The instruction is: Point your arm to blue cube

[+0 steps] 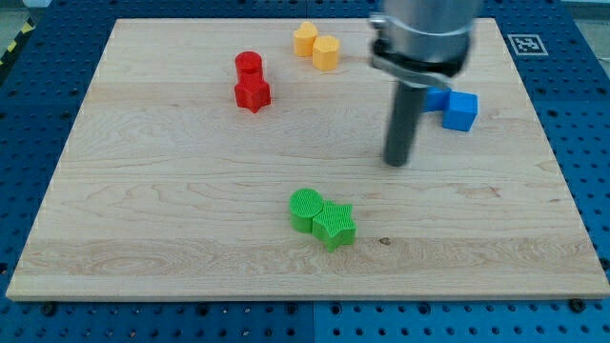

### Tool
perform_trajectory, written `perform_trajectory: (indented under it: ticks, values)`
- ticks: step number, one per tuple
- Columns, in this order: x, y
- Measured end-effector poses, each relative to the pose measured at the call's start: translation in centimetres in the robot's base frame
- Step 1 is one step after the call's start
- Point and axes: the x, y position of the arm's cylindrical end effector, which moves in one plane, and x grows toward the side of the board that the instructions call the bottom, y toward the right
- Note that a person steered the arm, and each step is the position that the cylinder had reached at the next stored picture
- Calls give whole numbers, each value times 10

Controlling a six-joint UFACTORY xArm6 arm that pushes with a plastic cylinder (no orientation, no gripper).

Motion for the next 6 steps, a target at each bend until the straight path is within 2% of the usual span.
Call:
perform_trajectory:
  ticks: [1,2,3,4,5,6]
  values:
    - [3,94]
    - [-32,141]
    - [-69,123]
    - [-81,121]
    - [-114,99]
    - [-121,85]
